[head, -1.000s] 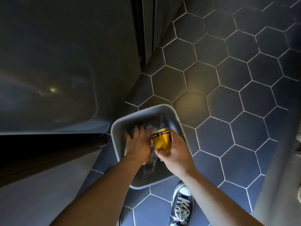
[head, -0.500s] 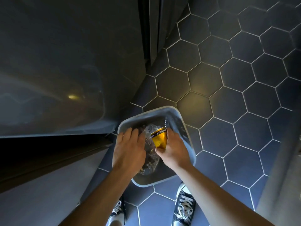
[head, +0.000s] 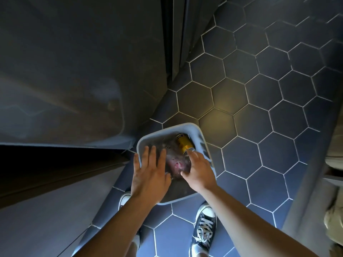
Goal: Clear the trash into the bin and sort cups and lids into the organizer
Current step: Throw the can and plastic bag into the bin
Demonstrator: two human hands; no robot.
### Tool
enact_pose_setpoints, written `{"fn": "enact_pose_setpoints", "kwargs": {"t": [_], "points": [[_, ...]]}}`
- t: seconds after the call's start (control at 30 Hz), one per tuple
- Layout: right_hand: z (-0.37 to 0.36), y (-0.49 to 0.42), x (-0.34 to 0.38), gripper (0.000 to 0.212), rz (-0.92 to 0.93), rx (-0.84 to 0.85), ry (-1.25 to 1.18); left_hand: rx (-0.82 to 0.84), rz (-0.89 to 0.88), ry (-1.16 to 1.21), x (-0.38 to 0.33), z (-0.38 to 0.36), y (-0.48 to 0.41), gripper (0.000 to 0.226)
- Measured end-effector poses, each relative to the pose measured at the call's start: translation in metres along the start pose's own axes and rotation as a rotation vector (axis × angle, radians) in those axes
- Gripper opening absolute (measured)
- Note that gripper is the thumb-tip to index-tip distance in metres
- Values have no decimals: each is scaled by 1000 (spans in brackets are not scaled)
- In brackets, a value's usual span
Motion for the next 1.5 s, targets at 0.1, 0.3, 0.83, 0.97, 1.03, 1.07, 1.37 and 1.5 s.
{"fn": "enact_pose_setpoints", "kwargs": {"t": [0.1,0.3,0.83,0.97,1.03,1.07,1.37,1.5], "points": [[26,4,5,72,39,11,20,29,13,-10,-7,16,3,84],[87,20,29,73,76,20,23,18,17,-32,-20,71,10,81],[272,110,96,75,295,-102,234,-74,98,14,-59,267,67,76],[313,141,121,79,351,-171,236,-102,142,27,-62,320,100,78],[332,153,135,80,388,-187,229,-145,170,30,-61,349,116,79],[341,159,141,80,401,-187,222,-164,191,34,-59,362,123,79],[412,201,197,83,619,-233,234,-351,323,40,-46,447,180,77],[439,218,227,85,711,-266,202,-460,390,33,-37,481,206,78]]}}
Point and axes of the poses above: each hand's wrist, its own y-axis away from the middle knuckle, its own z-axis out of the back of the hand, x = y × z, the point moved 1 cm from there along -y, towards the middle knuckle, and after that the axes turned 14 degrees about -x, right-handed, at the moved point
